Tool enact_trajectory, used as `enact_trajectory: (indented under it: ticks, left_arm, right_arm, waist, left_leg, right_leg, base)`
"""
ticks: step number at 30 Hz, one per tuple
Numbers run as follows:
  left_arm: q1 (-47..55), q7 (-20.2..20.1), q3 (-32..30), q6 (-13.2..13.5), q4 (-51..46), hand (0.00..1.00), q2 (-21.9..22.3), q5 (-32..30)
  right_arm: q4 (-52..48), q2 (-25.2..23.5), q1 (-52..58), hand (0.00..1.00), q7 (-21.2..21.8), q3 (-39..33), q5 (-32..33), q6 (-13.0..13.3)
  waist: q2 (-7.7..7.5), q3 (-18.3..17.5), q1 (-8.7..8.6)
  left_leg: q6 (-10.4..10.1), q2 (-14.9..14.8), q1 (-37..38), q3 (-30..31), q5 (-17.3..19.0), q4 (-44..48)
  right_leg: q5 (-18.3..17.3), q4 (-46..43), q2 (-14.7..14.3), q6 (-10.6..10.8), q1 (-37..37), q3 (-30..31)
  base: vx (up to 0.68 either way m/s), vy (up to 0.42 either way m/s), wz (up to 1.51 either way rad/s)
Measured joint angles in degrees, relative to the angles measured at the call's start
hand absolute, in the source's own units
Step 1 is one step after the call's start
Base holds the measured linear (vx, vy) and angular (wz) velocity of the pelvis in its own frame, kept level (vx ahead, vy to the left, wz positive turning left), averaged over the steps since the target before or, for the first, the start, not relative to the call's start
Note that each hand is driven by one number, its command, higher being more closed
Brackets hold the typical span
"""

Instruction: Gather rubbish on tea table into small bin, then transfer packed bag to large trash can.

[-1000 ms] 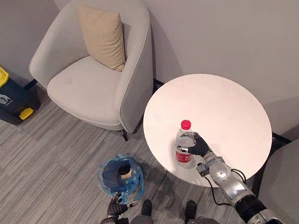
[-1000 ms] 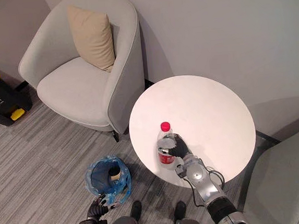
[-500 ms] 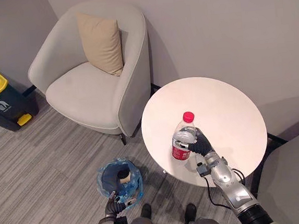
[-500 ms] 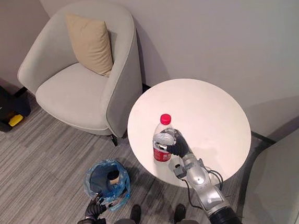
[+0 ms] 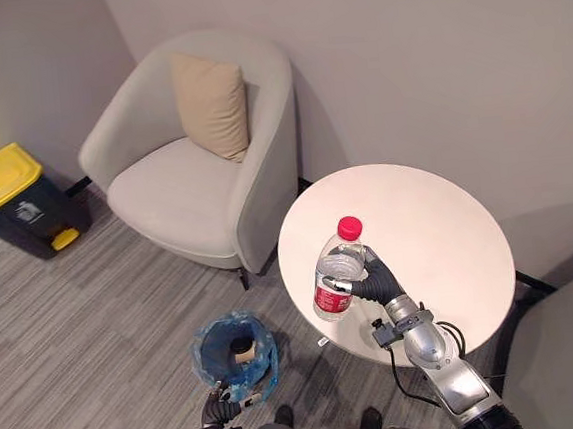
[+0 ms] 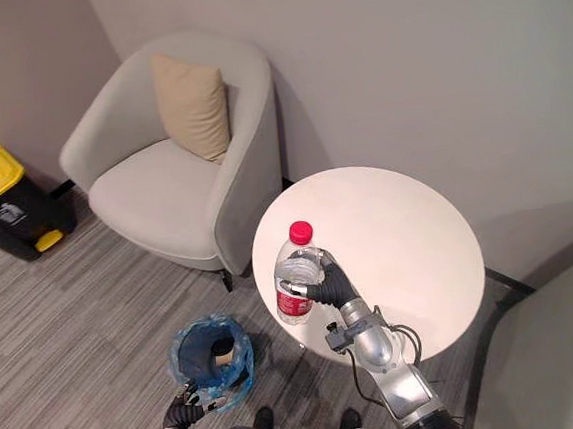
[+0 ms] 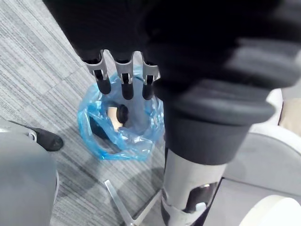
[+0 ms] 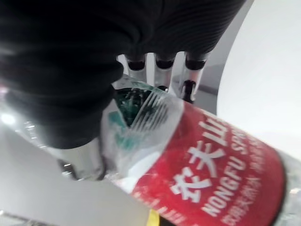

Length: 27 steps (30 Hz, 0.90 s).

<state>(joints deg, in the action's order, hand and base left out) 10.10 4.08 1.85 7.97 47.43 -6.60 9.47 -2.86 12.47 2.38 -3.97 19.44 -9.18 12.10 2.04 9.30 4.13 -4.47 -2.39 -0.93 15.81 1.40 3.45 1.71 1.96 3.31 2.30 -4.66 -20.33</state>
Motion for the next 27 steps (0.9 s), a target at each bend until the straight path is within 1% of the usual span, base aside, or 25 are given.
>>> enact_trajectory:
  ticks: [2, 3, 4, 5, 6, 7, 8, 9, 10, 11, 12, 14, 15, 16, 17, 18, 19, 20, 21, 22, 23, 24, 25, 26, 27]
  left_arm:
    - [0.03, -0.04, 0.27, 0.10, 0.39, 0.00, 0.34, 0.04]
    - [0.02, -0.03, 0.32, 0.14, 0.35, 0.00, 0.36, 0.00]
    - [0.08, -0.02, 0.43, 0.15, 0.34, 0.00, 0.57, -0.07]
    - [0.06, -0.04, 0.40, 0.15, 0.34, 0.00, 0.83, -0.06]
    - [0.15, 0.11, 0.32, 0.18, 0.36, 0.00, 1.06, -0.17]
    - [0.11, 0.11, 0.48, 0.17, 0.38, 0.00, 1.13, -0.55]
    - [-0.10, 0.10, 0.97, 0.16, 0.44, 0.00, 1.48, -0.79]
    - [-0.19, 0.11, 1.34, 0.16, 0.42, 0.00, 1.62, -1.12]
    - [-0.18, 0.13, 2.48, 0.24, 0.38, 0.00, 1.68, -1.26]
    - [0.10, 0.27, 2.95, 0.29, 0.43, 0.00, 1.95, -1.29]
    - [-0.07, 0.31, 3.02, 0.29, 0.44, 0.00, 1.92, -1.34]
    - [-0.13, 0.53, 3.07, 1.01, 0.44, 0.00, 1.41, -1.49]
    - [-0.27, 0.52, 3.07, 1.33, 0.39, 0.00, 1.06, -1.72]
    - [-0.41, 0.51, 3.07, 1.34, 0.37, 0.00, 0.98, -1.73]
    - [-0.73, 0.47, 3.14, 1.23, 0.41, 0.00, 0.83, -1.93]
    - [-1.35, 0.41, 3.75, 1.21, 0.42, 0.00, 0.34, -2.64]
    - [-1.50, 0.39, 4.11, 1.23, 0.40, 0.00, 0.08, -2.90]
    - [-1.95, 0.33, 4.88, 1.23, 0.34, 0.00, -0.42, -3.31]
    - [-2.04, 0.31, 5.37, 1.04, 0.42, 0.00, -0.92, -4.05]
    - [-1.95, 0.28, 5.32, 1.02, 0.38, 0.00, -0.95, -4.11]
    - [-1.76, 0.32, 5.23, 1.02, 0.30, 0.00, -1.12, -4.11]
    - [-1.83, 0.45, 5.25, 1.01, 0.29, 0.00, -1.54, -4.07]
    - [-2.09, 0.54, 5.30, 0.99, 0.36, 0.00, -1.70, -4.08]
    - [-2.22, 0.72, 5.32, 0.96, 0.42, 0.00, -2.18, -4.07]
    - [-2.19, 0.87, 5.33, 0.96, 0.43, 0.00, -2.18, -4.07]
  right_arm:
    - [-0.91, 0.47, -0.03, 1.00, -1.07, 0.85, -0.01, 0.67]
    - [-0.82, 0.43, -0.03, 1.00, -1.25, 1.02, -0.04, 0.70]
    - [-0.80, 0.55, -0.04, 1.00, -1.55, 1.15, -0.26, 0.72]
    - [-0.72, 0.45, -0.05, 1.00, -1.78, 1.20, -0.50, 0.71]
    - [-0.75, 0.48, -0.36, 1.00, -2.32, 1.49, -0.72, 0.69]
    - [-0.74, 0.65, -0.99, 1.00, -2.82, 1.34, -0.94, 0.69]
    - [-0.73, 1.01, -1.28, 1.00, -3.64, 0.79, -1.17, 0.70]
    - [-0.69, 1.16, -1.40, 1.00, -3.80, 0.54, -1.38, 0.63]
    - [-0.44, 1.48, -1.45, 1.00, -3.93, -0.78, -2.15, 0.18]
    - [0.21, 1.89, -1.45, 1.00, -4.31, -1.49, -2.68, -0.21]
    - [0.76, 1.74, -1.63, 1.00, -4.69, -1.57, -2.68, -0.27]
    - [1.36, 0.95, -2.68, 1.00, -4.87, -1.46, -2.68, -0.45]
    - [1.44, 0.10, -2.92, 1.00, -4.89, -1.54, -2.68, -0.50]
    - [1.49, -0.16, -2.92, 1.00, -4.88, -1.53, -2.68, -0.50]
    - [1.56, -0.56, -2.90, 1.00, -4.84, -1.47, -2.68, -0.64]
    - [1.58, -1.22, -2.91, 1.00, -4.84, -1.43, -2.68, -0.92]
    - [1.59, -1.38, -2.90, 1.00, -4.81, -1.38, -2.68, -1.01]
    - [1.62, -1.48, -2.89, 1.00, -4.76, -1.36, -2.68, -1.20]
    - [2.00, -1.43, -2.87, 1.00, -4.66, -1.32, -2.67, -1.25]
    - [2.18, -1.37, -2.85, 1.00, -4.63, -1.36, -2.67, -1.29]
    - [2.76, -1.34, -2.80, 1.00, -4.51, -1.34, -2.67, -1.30]
    - [3.27, -1.62, -2.62, 1.00, -4.40, -1.35, -2.66, -1.30]
    - [3.58, -1.94, -2.42, 1.00, -3.99, -1.32, -2.65, -1.30]
    - [3.80, -1.85, -2.16, 1.00, -3.32, -1.32, -2.66, -1.32]
    - [3.75, -1.83, -1.82, 1.00, -3.33, -1.41, -2.65, -1.32]
  waist:
    - [0.62, 0.03, 0.18]
    - [0.87, 0.04, 0.16]
    - [1.48, -0.08, -0.01]
    - [1.58, -0.11, 0.12]
    - [1.79, -0.34, 0.08]
    - [2.04, -0.49, -0.15]
    - [1.80, -0.41, -0.24]
    - [2.21, -0.52, -0.20]
    - [3.13, -0.85, -0.20]
    - [3.66, -1.18, -0.15]
    - [3.68, -1.29, 0.01]
    - [2.06, -1.42, -0.11]
    - [1.11, -1.26, -0.15]
    - [0.82, -1.18, -0.18]
    - [0.33, -0.90, -0.37]
    - [-0.74, -0.35, -0.37]
    - [-1.06, -0.16, -0.40]
    - [-1.32, 0.09, -0.53]
    - [-1.61, 0.27, -2.10]
    - [-1.45, 0.46, -2.54]
    - [-1.47, 0.72, -3.28]
    - [-1.47, 1.09, -3.52]
    - [-1.86, 1.32, -3.51]
    - [-2.04, 1.44, -3.57]
    - [-2.06, 1.43, -3.67]
  left_leg:
    - [-0.27, 0.43, -2.00, 1.31, -0.76, 1.27]
    - [0.39, 0.73, -3.08, -1.50, -1.84, 1.66]
    - [4.46, 0.29, -3.92, -8.18, -1.34, 1.42]
    - [5.48, -0.40, -4.10, -10.86, -0.94, 1.40]
    - [9.32, -2.68, -4.61, -20.60, -0.16, 0.94]
    - [9.80, -3.87, -4.79, -26.15, 0.20, -0.10]
    - [9.61, -5.09, -5.51, -30.91, 0.09, 1.14]
    - [9.60, -5.79, -6.16, -33.05, 0.08, 2.04]
    - [9.12, -6.96, -6.67, -36.47, -0.66, 3.61]
    - [4.84, -7.49, -6.44, -36.20, -3.69, 3.73]
    - [4.21, -7.23, -6.25, -36.09, -3.94, 3.99]
    - [4.33, -5.43, -6.20, -34.92, -3.81, 3.28]
    - [4.79, -4.31, -6.23, -34.63, -3.45, 2.84]
    - [5.09, -3.75, -6.24, -34.53, -3.17, 3.04]
    - [5.60, -2.65, -6.21, -34.17, -1.86, 4.03]
    - [6.02, -1.07, -6.59, -33.57, 0.66, 6.69]
    - [6.34, -0.43, -6.77, -33.29, 1.34, 7.69]
    - [6.75, 0.49, -7.54, -32.41, 2.62, 9.34]
    - [7.63, 1.63, -7.87, -30.01, 3.54, 10.88]
    - [7.89, 1.77, -7.83, -29.14, 3.71, 11.07]
    - [8.07, 1.78, -7.79, -27.41, 3.94, 11.31]
    - [8.09, 1.64, -7.78, -25.69, 3.97, 11.34]
    - [8.09, 1.69, -7.74, -24.01, 3.96, 11.30]
    - [7.97, 2.01, -7.54, -22.04, 3.89, 11.27]
    - [7.75, 2.40, -7.43, -21.01, 3.71, 11.30]
  right_leg:
    - [-1.34, -1.33, 0.58, -0.12, 0.16, -3.33]
    - [-2.34, -2.36, 1.39, -0.56, 0.18, -5.15]
    - [-3.42, -3.68, 2.09, -0.61, 0.22, -7.55]
    - [-3.63, -4.35, 2.44, -0.63, 0.42, -8.32]
    - [-3.65, -4.65, 2.86, -0.24, 0.41, -10.52]
    - [-3.58, -4.58, 4.02, -0.25, 0.46, -12.80]
    - [-3.53, -4.96, 5.04, -0.27, 1.12, -14.83]
    - [-3.55, -5.21, 5.35, -0.25, 1.21, -15.74]
    - [-4.34, -6.52, 5.87, 0.65, 1.26, -17.02]
    - [-5.26, -8.13, 5.90, 1.77, 0.81, -17.64]
    - [-5.46, -8.73, 6.15, 1.99, 0.59, -17.70]
    - [-5.37, -9.14, 7.71, 2.51, 0.51, -18.05]
    - [-5.85, -10.05, 8.98, 3.46, 0.82, -18.13]
    - [-6.31, -11.26, 9.89, 3.92, 1.03, -18.19]
    - [-8.05, -14.73, 12.11, 4.80, 1.47, -18.32]
    - [-11.26, -21.36, 16.50, 5.52, 2.47, -18.12]
    - [-12.07, -23.28, 17.76, 5.26, 2.68, -17.85]
    - [-12.78, -26.77, 19.24, 3.72, 3.66, -15.06]
    - [-11.72, -33.01, 19.88, -0.61, 6.35, -7.48]
    - [-11.00, -35.96, 19.76, -2.39, 8.08, -4.38]
    - [-11.55, -39.28, 18.15, -3.49, 10.33, 1.51]
    - [-14.03, -39.10, 15.14, -1.09, 11.61, 6.37]
    - [-16.23, -38.10, 11.81, -0.01, 13.04, 10.65]
    - [-17.28, -36.16, 8.59, 0.80, 14.39, 14.02]
    - [-17.28, -34.58, 7.41, 0.93, 14.76, 14.92]
  base:
    - [-0.03, -0.005, 0.95]
    - [-0.06, 0.029, 1.18]
    - [-0.07, 0.039, 0.90]
    - [-0.07, 0.003, 0.96]
    - [-0.02, -0.025, 0.94]
    - [0.03, 0.051, 1.15]
    - [0.06, 0.093, 0.89]
    - [0.06, 0.146, 0.81]
    - [0.07, 0.117, 0.67]
    - [0.07, 0.116, 0.54]
    - [0.06, 0.123, 0.33]
    - [0.05, 0.133, 0.25]
    - [0.04, 0.130, 0.23]
    - [0.04, 0.155, 0.26]
    - [0.04, 0.151, 0.33]
    - [0.03, 0.143, 0.37]
    - [0.00, 0.113, 0.41]
    - [0.02, 0.114, 0.71]
    - [0.04, 0.115, 0.80]
    - [0.09, 0.109, 0.94]
    - [0.10, 0.058, 0.70]
    - [0.10, 0.023, 0.80]
    - [0.10, -0.030, 0.90]
    - [0.09, -0.041, 0.85]
    - [0.10, -0.059, 1.10]
